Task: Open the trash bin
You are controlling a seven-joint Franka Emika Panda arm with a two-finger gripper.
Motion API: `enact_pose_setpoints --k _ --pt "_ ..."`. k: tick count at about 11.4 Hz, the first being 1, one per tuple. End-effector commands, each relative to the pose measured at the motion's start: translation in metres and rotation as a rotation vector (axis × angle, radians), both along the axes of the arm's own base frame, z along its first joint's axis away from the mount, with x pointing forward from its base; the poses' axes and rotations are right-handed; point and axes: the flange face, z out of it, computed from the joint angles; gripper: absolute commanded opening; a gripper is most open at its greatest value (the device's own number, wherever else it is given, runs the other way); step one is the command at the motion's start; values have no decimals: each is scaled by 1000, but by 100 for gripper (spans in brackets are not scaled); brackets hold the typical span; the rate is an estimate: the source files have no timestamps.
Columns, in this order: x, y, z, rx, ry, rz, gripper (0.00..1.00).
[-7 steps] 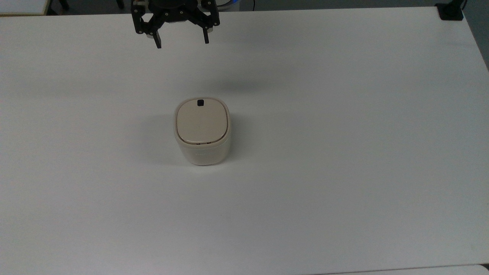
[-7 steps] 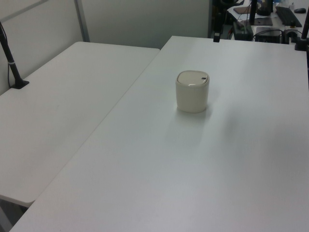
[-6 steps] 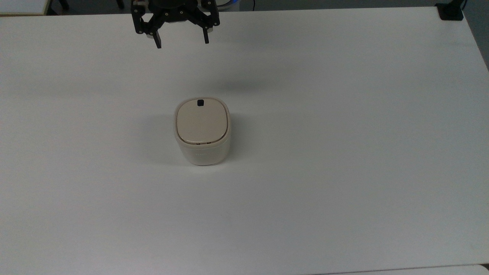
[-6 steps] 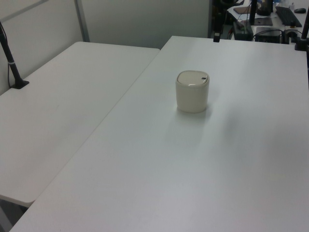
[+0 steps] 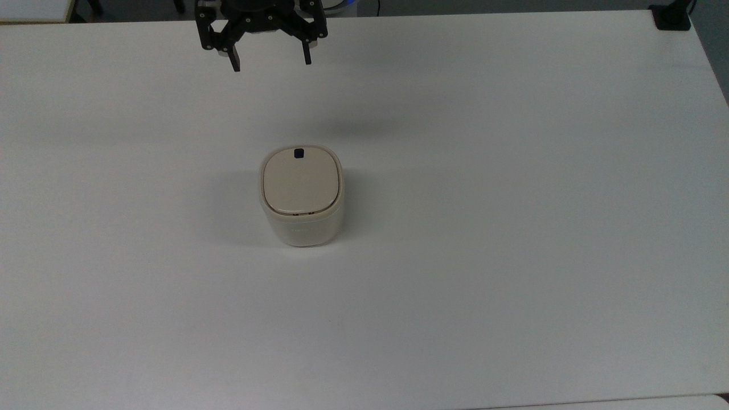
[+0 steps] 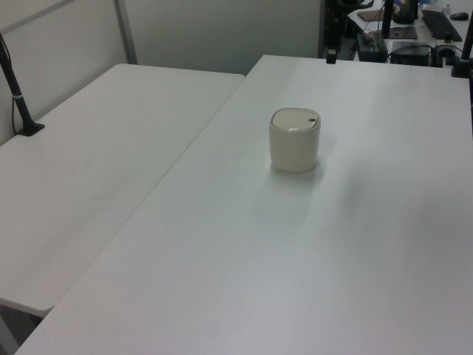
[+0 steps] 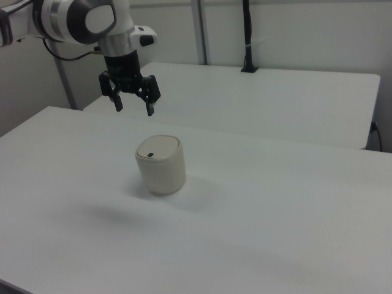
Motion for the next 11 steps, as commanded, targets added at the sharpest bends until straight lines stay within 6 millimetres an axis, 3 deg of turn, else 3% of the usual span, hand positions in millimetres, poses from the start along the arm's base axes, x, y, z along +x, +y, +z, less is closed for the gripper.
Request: enact_pose_setpoints --k 1,11 --pt "4 -6 1 -5 -12 0 100" --pt "6 1 1 -14 -7 4 100"
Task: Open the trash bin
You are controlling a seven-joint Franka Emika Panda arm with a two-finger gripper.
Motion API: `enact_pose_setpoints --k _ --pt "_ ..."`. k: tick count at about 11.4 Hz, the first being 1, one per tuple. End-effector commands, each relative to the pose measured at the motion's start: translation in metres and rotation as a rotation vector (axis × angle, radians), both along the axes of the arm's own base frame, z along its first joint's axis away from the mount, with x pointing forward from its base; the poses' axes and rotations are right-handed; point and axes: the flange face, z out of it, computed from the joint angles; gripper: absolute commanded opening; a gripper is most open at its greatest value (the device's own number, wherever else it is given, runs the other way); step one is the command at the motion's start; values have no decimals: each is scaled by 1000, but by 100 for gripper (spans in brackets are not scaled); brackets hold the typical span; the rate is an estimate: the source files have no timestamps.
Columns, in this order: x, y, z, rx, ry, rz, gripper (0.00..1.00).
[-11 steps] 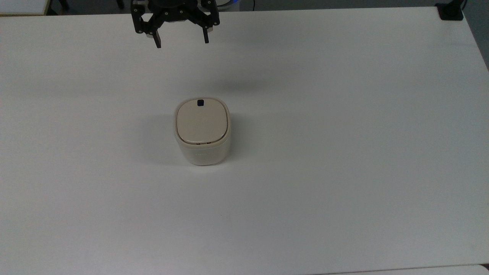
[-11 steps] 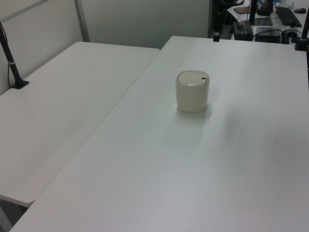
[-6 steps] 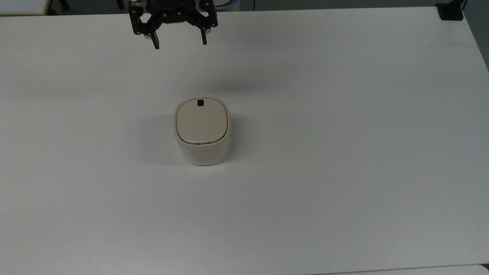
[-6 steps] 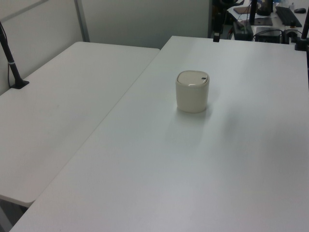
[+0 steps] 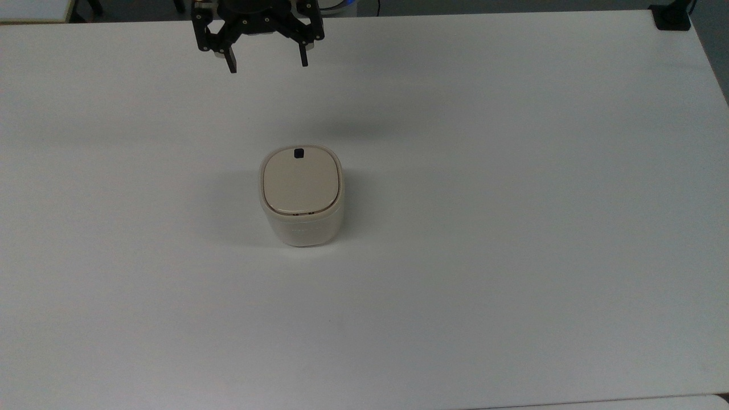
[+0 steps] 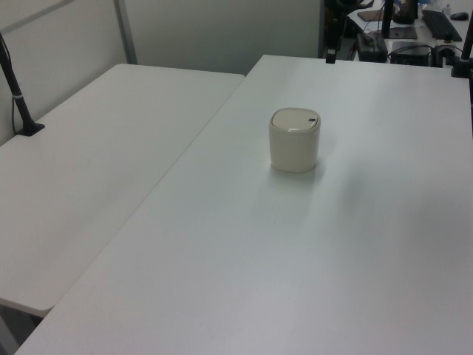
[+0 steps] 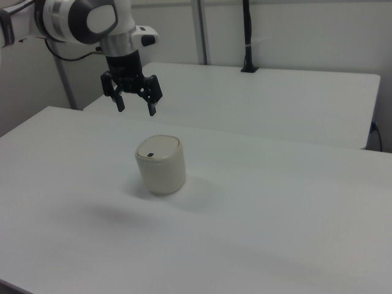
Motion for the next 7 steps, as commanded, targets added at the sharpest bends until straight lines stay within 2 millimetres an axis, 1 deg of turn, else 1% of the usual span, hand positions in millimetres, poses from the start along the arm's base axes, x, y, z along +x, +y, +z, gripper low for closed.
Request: enact_pose_setpoints --k 1,5,7 --pt "4 4 1 -7 -8 7 100" --pt "2 3 3 -9 -3 8 100" --pt "-2 3 2 -8 24 11 100"
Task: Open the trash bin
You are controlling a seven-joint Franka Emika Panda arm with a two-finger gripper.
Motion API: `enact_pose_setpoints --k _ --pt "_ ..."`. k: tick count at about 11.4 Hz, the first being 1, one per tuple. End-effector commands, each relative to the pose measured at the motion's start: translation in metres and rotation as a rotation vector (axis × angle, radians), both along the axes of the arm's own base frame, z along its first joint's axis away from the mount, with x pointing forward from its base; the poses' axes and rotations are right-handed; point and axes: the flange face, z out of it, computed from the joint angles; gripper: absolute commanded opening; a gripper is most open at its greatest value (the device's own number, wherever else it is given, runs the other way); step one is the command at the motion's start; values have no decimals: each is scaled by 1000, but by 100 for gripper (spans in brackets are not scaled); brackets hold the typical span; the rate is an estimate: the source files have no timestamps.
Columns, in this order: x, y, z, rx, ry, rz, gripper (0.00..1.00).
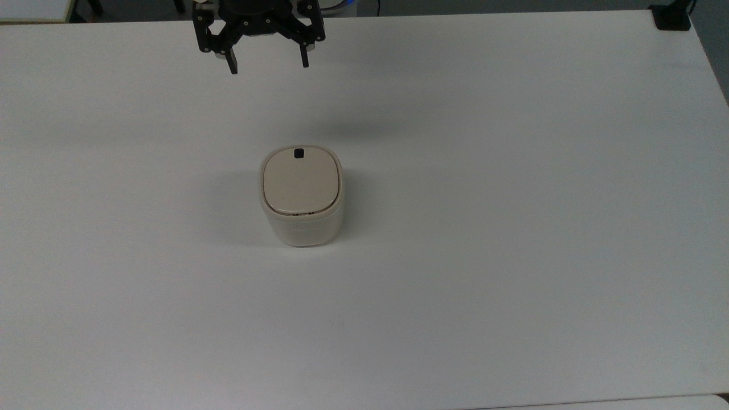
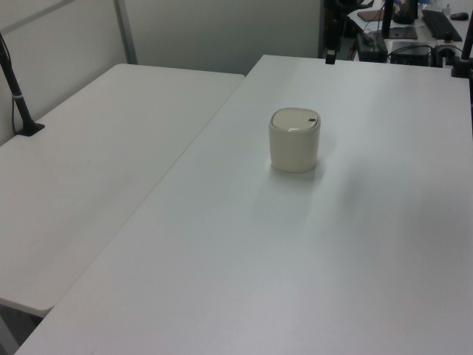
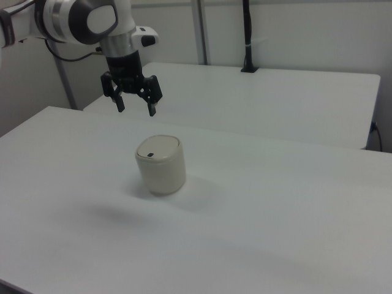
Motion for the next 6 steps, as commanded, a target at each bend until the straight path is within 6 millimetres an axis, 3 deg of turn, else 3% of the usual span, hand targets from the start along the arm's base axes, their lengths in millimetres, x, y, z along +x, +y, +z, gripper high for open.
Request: enact_pose_setpoints --k 1,6 --pt "-4 2 6 -7 22 10 100" --pt "-5 -3 8 0 18 1 100"
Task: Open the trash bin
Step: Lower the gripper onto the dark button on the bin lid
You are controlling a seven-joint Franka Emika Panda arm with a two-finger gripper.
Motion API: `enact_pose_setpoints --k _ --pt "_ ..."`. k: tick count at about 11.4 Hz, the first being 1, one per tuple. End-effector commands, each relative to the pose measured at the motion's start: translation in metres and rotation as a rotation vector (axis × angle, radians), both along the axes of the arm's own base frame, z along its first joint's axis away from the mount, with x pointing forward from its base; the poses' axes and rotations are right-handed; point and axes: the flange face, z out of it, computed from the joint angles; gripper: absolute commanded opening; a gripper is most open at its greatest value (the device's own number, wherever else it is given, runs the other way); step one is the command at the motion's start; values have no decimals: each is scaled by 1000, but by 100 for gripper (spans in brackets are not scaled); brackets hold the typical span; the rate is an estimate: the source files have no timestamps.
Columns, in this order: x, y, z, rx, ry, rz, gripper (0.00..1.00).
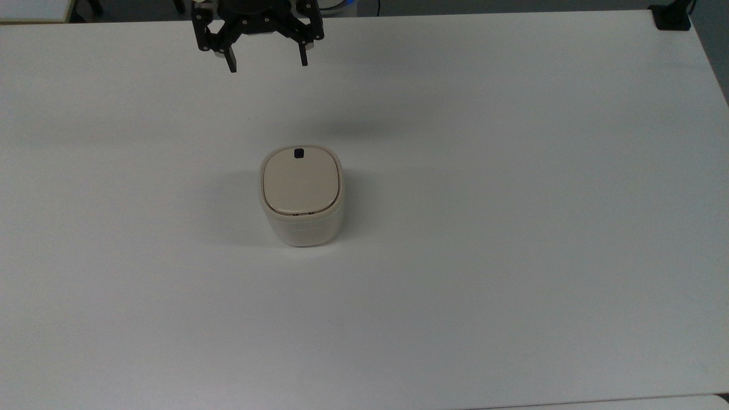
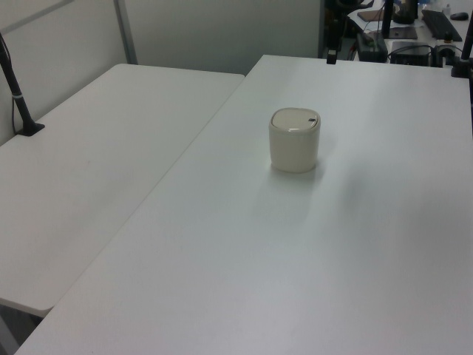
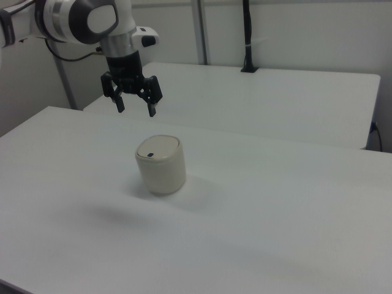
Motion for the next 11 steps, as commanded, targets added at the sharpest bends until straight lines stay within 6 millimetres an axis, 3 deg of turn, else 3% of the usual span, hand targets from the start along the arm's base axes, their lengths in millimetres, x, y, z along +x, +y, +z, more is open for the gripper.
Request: enact_pose_setpoints --k 1,2,5,7,9,11 --pt "-4 -3 8 0 10 3 100" --pt "-4 -3 8 0 9 5 100" --pt "-4 -3 7 -1 10 23 68" --pt "-6 4 10 2 7 18 29" --pt "-3 6 7 1 1 24 5" --pt "1 6 6 2 -13 39 0"
